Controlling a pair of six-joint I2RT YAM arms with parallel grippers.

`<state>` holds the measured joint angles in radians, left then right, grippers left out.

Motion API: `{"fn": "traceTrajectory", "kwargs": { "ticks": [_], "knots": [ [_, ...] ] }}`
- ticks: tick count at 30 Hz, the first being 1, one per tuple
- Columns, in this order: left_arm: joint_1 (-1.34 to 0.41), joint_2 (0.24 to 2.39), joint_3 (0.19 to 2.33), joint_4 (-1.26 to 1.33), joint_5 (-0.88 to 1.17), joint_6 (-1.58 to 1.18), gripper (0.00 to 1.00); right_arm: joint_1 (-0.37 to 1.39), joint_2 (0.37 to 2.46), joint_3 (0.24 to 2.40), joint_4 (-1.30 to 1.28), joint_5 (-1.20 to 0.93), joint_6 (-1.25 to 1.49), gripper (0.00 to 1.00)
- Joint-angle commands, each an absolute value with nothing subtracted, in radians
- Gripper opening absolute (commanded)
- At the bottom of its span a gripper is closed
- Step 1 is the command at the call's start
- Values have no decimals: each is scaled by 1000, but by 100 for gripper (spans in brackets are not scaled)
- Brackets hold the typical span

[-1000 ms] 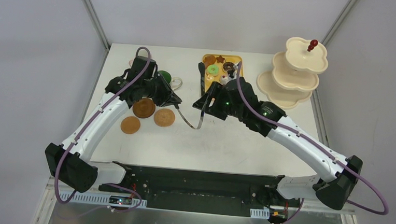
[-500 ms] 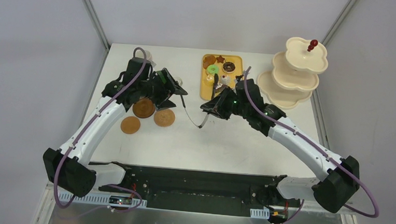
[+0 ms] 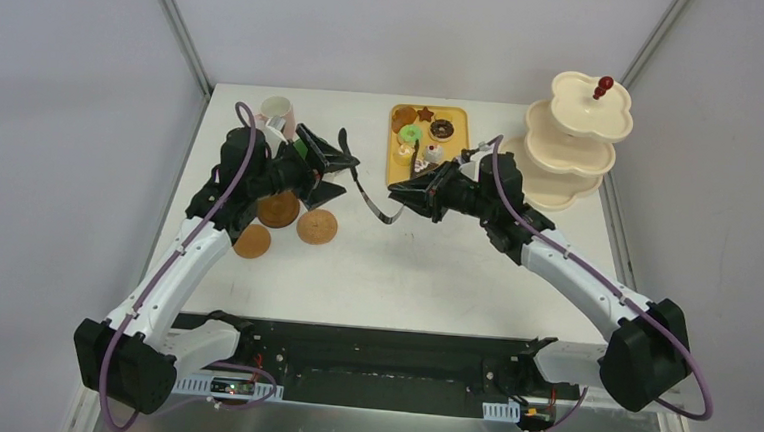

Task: Serve the afternoon tea
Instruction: Pick up the clamp from the center of the board.

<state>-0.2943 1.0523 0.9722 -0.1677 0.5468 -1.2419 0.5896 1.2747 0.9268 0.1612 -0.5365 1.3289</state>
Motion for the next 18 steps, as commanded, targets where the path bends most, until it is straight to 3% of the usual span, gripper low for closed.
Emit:
{"fn": "traceTrajectory", "kwargs": {
  "ticks": [1, 11, 15, 18],
  "knots": [
    [-291, 1061, 957, 24, 566, -1322, 83, 593, 1293, 933, 359, -603, 1446, 0],
    [-286, 1060, 921, 116, 519, -1380, 60, 620, 1354, 923, 434, -603, 1446, 0],
    [-279, 1053, 921, 102, 504, -1360, 35, 626, 1365, 924, 434, -603, 1446, 0],
    [-275, 1058, 955, 45, 494, -1296, 10, 628, 1361, 937, 393, -603, 1446, 0]
  ]
}}
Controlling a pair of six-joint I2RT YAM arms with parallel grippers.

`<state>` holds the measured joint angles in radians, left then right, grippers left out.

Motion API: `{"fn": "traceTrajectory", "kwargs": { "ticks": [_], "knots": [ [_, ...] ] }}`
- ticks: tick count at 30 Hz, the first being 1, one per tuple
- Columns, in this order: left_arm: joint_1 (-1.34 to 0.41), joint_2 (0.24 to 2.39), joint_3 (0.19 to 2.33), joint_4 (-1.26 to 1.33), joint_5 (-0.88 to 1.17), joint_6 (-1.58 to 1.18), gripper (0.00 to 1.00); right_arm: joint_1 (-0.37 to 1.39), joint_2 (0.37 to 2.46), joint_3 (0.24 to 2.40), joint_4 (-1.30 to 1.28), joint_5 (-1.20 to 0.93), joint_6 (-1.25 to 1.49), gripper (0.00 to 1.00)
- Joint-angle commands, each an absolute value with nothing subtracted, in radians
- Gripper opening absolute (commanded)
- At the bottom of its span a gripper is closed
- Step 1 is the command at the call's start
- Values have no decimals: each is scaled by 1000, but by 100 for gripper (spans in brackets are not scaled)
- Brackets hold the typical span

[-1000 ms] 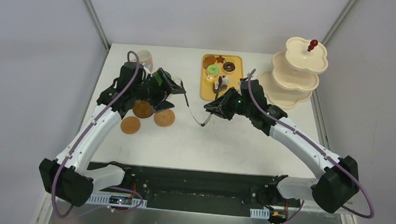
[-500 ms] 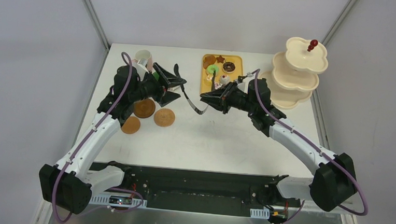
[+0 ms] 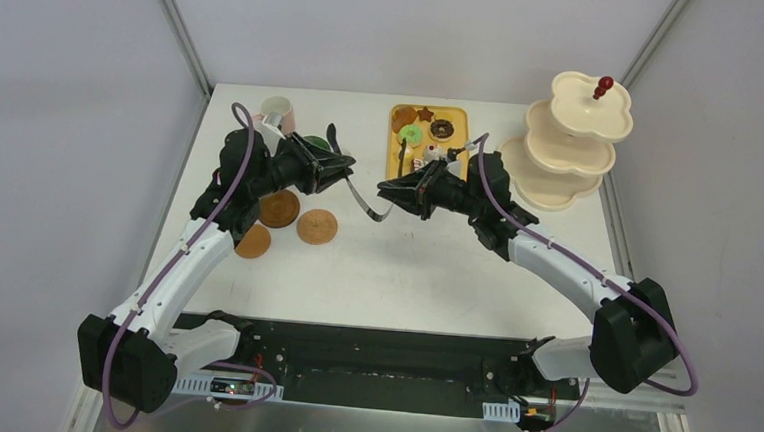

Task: Serve the afternoon tea
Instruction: Pick up the clamp from the center of the board.

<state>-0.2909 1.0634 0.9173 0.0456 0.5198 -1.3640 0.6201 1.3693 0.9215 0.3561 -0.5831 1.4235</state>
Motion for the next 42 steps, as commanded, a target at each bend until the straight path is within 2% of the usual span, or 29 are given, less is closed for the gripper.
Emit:
{"fn": "traceTrajectory", "kwargs": {
  "ticks": [1, 2, 3, 4, 7, 12, 17, 25, 33, 42],
  "knots": [
    [-275, 1065, 980, -4, 489, -1257, 0, 630, 1358, 951, 351, -603, 1446, 0],
    [-275, 1072, 1011, -59, 481, -1218, 0, 634, 1356, 970, 302, -613, 1428, 32],
    [-275, 1080, 1040, -108, 474, -1179, 0, 639, 1354, 997, 237, -597, 1406, 41],
    [-275, 1087, 1067, -150, 466, -1148, 0, 646, 1354, 1023, 175, -578, 1360, 64],
    [-275, 1097, 1116, -252, 435, -1092, 0, 677, 1352, 1105, 28, -503, 1220, 99],
    [-275, 1089, 1119, -295, 420, -1081, 0, 740, 1340, 1170, -84, -383, 1073, 100],
    [-275, 1101, 1142, -328, 425, -1060, 0, 813, 1404, 1322, -273, -274, 899, 100],
    [-277, 1123, 1179, -392, 437, -1012, 0, 903, 1493, 1479, -438, -140, 713, 100],
    [-279, 1143, 1188, -436, 457, -998, 0, 930, 1534, 1528, -418, -106, 646, 100],
    [-285, 1154, 1163, -449, 454, -1035, 0, 978, 1549, 1526, -332, 109, 638, 100]
  ]
}}
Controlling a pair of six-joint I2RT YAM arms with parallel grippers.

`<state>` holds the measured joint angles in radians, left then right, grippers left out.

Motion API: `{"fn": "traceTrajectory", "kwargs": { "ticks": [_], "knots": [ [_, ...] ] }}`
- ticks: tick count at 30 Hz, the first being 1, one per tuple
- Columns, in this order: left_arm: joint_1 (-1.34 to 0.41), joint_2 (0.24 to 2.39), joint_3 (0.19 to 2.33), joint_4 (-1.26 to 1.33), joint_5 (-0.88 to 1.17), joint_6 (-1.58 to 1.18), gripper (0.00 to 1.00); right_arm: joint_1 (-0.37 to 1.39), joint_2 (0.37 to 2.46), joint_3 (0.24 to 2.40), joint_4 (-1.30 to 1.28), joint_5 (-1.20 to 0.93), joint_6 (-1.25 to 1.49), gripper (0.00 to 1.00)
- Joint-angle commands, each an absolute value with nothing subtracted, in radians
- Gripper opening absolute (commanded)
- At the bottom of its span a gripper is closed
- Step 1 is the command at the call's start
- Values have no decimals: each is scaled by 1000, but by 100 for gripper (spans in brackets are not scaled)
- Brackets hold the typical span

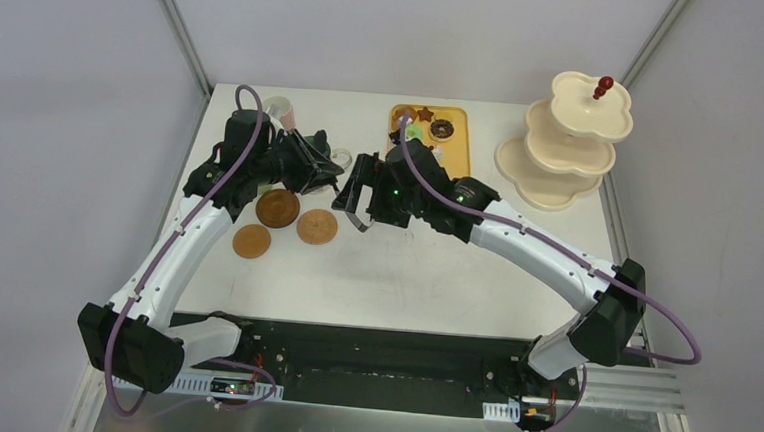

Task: Serve the afternoon tea
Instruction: Pick up the clamp from the center of the board.

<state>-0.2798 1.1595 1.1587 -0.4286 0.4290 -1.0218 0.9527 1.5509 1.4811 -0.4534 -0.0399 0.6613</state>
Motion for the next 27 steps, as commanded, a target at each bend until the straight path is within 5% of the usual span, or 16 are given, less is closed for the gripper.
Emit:
{"fn": "traceTrajectory", "kwargs": {
  "ticks": [1, 9, 27],
  "knots": [
    [-284, 1151, 1153, -431, 457, -1058, 0, 993, 1551, 1524, -311, 143, 626, 100],
    [-284, 1159, 1151, -420, 460, -1083, 0, 1017, 1581, 1511, -253, 263, 576, 100],
    [-285, 1148, 1138, -427, 498, -1071, 0, 921, 1619, 1464, -178, 53, 574, 100]
  ]
}}
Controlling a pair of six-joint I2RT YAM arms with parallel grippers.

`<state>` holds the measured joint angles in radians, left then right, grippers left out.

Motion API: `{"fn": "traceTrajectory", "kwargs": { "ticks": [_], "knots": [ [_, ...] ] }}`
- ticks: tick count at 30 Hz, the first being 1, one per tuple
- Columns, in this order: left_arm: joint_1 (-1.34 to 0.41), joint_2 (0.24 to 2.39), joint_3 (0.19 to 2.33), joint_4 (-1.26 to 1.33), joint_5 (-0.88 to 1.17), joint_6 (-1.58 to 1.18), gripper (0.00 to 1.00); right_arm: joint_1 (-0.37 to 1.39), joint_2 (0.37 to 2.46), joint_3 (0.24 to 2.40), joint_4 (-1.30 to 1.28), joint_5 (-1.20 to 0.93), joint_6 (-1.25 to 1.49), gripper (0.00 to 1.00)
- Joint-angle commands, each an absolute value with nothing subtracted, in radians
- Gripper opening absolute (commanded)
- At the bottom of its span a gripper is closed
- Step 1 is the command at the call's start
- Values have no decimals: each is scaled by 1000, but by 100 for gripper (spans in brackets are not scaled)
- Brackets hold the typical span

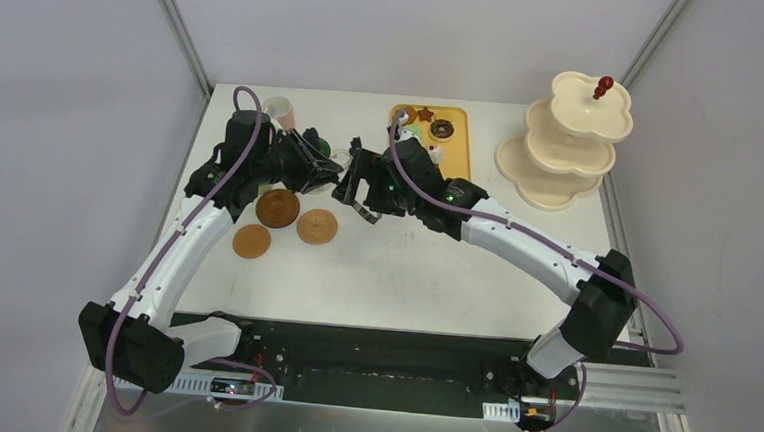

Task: Serve the afternoon tea
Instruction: Pick up the clamp from the center of the board.

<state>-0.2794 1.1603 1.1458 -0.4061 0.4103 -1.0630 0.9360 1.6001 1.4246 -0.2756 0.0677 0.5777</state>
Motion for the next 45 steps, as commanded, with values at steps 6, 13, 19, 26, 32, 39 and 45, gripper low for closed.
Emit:
{"fn": "traceTrajectory", "kwargs": {
  "ticks": [6, 13, 19, 26, 32, 39, 45],
  "knots": [
    [-285, 1151, 1157, -447, 498, -1060, 0, 925, 1619, 1428, -167, 90, 516, 100],
    [-285, 1154, 1152, -460, 503, -1057, 0, 922, 1618, 1424, -147, 95, 501, 96],
    [-285, 1175, 1156, -476, 508, -1054, 0, 923, 1602, 1425, -169, 77, 490, 83],
    [-285, 1184, 1181, -467, 490, -1051, 39, 923, 1604, 1421, -209, 71, 547, 74],
    [-285, 1187, 1228, -523, 465, -998, 70, 907, 1588, 1415, -276, 68, 601, 73],
    [-284, 1177, 1369, -692, 383, -828, 89, 813, 1545, 1402, -436, 15, 646, 73],
    [-284, 1171, 1447, -761, 364, -757, 89, 643, 1508, 1407, -596, -120, 673, 70]
  ]
}}
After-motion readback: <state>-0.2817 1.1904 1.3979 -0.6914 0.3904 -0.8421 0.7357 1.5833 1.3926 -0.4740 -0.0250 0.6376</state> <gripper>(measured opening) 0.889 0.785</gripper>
